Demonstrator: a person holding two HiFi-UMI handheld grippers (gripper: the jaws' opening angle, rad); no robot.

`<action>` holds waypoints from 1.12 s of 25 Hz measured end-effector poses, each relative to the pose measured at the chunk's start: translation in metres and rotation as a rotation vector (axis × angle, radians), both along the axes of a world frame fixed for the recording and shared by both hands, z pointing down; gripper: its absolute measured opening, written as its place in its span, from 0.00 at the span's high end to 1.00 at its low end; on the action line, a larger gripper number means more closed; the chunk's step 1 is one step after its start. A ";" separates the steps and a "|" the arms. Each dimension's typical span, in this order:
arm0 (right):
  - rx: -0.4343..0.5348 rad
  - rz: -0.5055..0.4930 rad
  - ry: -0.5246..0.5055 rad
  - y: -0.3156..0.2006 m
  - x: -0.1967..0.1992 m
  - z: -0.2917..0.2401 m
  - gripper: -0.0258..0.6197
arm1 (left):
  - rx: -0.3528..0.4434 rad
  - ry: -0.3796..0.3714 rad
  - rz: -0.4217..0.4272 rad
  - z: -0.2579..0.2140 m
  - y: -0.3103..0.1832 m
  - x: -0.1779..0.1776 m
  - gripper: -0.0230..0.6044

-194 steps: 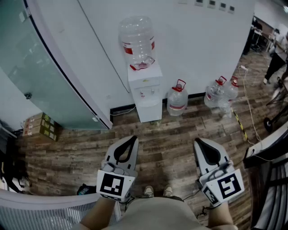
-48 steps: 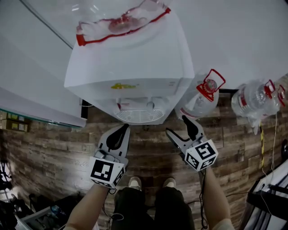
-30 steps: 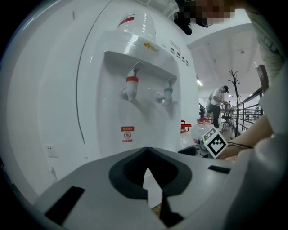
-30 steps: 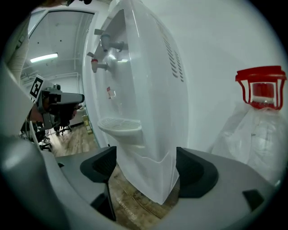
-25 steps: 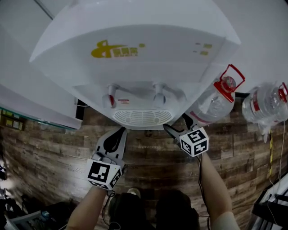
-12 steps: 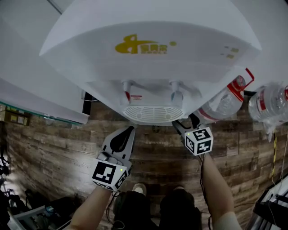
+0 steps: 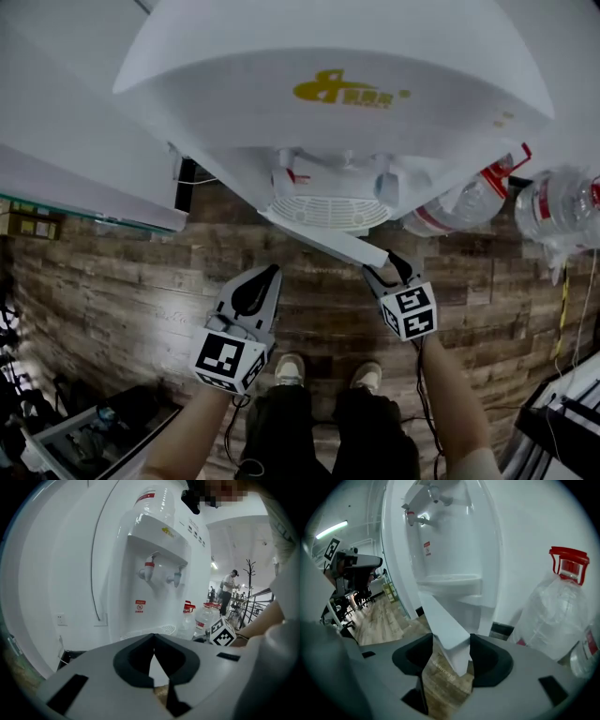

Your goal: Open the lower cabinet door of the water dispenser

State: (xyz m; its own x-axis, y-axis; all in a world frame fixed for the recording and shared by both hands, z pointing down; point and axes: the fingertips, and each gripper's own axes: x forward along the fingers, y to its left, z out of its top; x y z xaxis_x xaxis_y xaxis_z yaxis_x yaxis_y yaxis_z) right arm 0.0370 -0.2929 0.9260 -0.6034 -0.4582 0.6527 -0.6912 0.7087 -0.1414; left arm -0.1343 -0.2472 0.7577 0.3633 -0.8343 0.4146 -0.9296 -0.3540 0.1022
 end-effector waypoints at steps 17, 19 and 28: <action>-0.295 -0.114 0.018 0.140 -0.091 -0.002 0.66 | -0.193 -0.016 -0.097 0.006 0.107 -0.057 0.95; -0.314 -0.133 0.016 0.151 -0.109 -0.002 0.65 | -0.213 -0.029 -0.122 0.010 0.117 -0.070 0.95; -0.405 -0.178 -0.026 0.183 -0.188 -0.002 0.60 | -0.295 0.004 -0.247 0.032 0.161 -0.130 0.95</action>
State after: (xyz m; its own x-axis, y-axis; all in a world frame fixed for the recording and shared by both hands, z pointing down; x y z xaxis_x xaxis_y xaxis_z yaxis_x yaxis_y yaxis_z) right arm -0.1508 -0.1096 0.9245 -0.6682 -0.0562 0.7419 -0.5558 0.7005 -0.4476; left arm -0.2647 -0.0859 0.7901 0.1682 -0.7418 0.6492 -0.9827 -0.0739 0.1701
